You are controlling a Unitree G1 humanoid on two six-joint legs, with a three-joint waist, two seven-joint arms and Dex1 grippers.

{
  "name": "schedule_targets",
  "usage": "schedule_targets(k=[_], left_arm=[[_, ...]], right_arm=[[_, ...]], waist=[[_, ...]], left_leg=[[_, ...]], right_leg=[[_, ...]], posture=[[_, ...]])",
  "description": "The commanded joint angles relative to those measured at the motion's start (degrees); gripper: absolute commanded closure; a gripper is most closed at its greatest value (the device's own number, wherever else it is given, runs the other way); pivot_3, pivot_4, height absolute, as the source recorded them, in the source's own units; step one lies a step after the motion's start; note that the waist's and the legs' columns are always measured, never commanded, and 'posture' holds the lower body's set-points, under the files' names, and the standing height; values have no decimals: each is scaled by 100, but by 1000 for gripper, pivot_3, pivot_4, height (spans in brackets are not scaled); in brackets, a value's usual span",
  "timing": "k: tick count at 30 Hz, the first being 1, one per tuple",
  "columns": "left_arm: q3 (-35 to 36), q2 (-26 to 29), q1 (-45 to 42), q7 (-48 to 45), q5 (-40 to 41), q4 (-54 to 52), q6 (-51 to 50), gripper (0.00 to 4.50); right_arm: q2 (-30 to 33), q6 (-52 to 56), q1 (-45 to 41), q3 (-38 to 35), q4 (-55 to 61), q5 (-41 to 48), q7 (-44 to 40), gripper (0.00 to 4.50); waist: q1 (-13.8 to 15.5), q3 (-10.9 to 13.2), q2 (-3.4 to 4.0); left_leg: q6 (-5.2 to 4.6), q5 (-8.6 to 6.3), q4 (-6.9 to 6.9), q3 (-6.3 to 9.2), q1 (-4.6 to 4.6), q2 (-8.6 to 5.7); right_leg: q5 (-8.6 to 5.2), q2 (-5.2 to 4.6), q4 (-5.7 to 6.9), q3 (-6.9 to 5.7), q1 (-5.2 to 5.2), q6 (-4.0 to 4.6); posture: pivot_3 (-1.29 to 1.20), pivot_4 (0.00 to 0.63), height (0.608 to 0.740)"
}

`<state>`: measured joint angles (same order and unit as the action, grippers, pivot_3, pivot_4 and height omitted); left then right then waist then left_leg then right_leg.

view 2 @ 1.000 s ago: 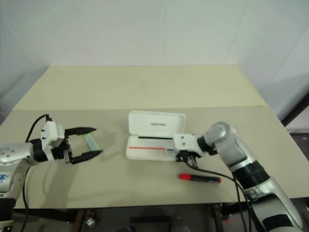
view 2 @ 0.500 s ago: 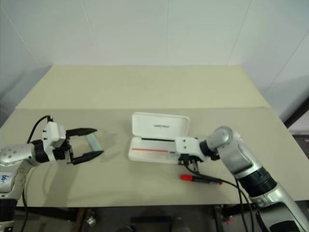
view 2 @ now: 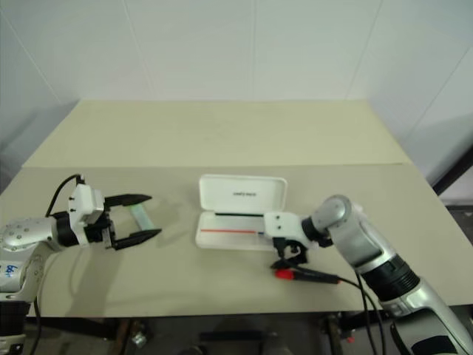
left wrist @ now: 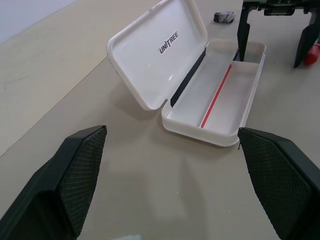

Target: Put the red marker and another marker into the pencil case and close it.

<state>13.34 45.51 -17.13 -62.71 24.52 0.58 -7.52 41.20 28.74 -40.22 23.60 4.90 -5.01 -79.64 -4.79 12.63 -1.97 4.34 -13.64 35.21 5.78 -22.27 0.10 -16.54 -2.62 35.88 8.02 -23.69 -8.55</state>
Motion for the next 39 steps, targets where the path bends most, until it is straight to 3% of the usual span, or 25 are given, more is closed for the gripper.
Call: schedule_targets(k=[1,14,25,32,39], left_arm=[[78,18,-35,16,69,-97,45,0],[43,-64,160,81,125,-276,-45,0],[10,-95,201,46,178,-357,-146,0],[-15,16,90,-474,547,-421,-321,0],[-201,248,-121,-973,558,-317,-530,0]], right_arm=[[40,19,-181,-73,75,162,-57,36],[-43,118,-346,-423,77,676,301,36],[824,426,-146,-1118,566,1381,9,36],[2031,539,1262,-2094,756,1838,-88,36],[2208,124,2491,-2579,516,1867,226,36]], waist=[[-3,0,0],[0,0,0],[13,1,1],[51,1,0],[-10,1,0]], left_leg=[[0,0,0,0,0,0],[0,0,0,0,-1,1],[0,-1,-1,0,-4,1],[-3,-3,-2,-4,-6,0],[-5,-2,-1,-19,0,2]], right_leg=[[0,0,0,0,0,0],[0,0,1,0,-1,0],[0,0,-4,0,-1,0],[-1,-1,-16,0,1,1],[-2,3,-20,11,3,3]], posture=[[0,150,740],[0,150,740],[0,150,740],[0,150,740],[0,150,740]])
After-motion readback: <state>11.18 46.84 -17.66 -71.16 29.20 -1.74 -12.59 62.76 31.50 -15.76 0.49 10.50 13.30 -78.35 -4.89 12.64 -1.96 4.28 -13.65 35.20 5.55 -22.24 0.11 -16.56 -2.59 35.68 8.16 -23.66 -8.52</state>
